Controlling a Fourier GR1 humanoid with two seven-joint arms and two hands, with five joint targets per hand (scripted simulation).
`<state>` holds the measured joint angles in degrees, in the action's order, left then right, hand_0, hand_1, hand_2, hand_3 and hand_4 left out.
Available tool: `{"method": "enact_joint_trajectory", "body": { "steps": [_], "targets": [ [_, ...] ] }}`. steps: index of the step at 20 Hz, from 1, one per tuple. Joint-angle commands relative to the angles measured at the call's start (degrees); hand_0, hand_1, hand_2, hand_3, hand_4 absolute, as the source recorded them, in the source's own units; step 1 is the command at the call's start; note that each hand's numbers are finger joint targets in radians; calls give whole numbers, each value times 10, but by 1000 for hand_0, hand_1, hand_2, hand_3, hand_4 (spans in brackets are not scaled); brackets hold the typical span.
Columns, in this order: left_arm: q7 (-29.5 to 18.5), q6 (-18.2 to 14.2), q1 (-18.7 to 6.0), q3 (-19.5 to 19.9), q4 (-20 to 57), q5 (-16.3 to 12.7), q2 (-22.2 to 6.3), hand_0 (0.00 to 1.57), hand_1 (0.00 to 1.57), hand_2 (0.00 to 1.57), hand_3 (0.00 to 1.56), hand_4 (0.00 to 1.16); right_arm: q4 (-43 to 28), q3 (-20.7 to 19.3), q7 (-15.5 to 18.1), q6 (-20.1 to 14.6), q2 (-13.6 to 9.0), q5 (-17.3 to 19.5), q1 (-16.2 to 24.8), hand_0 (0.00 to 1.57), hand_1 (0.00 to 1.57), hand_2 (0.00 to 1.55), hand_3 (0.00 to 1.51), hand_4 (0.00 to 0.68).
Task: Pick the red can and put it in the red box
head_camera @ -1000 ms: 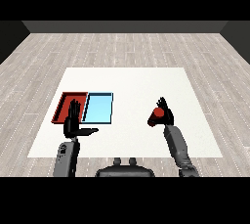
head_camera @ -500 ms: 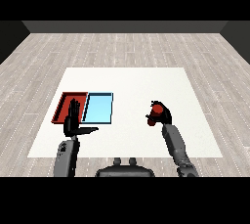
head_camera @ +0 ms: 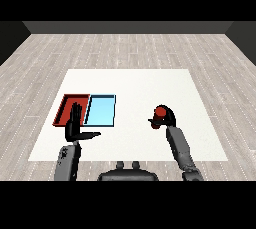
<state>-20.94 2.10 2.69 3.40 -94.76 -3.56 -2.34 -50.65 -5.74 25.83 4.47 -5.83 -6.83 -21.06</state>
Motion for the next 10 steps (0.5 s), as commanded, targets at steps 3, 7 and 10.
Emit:
{"method": "enact_joint_trajectory", "body": {
  "steps": [3, 7, 10],
  "targets": [
    [-45, 16, 23, -9, 26, 12, 1, 0, 0, 0, 0, 0, -100, 10, -19, -7, -3, -1, 51, 1464, 1464, 1452, 1415, 660],
    [34, 14, -10, 2, 8, -12, -11, 0, 0, 0, 0, 0, -209, 22, -60, -15, 5, -12, 80, 1445, 1445, 1447, 1407, 658],
    [-14, 5, -18, -25, 48, 37, -2, 0, 0, 0, 0, 0, -178, 16, -62, -27, 10, -8, 27, 1435, 1435, 1435, 1406, 649]
  ]
}}
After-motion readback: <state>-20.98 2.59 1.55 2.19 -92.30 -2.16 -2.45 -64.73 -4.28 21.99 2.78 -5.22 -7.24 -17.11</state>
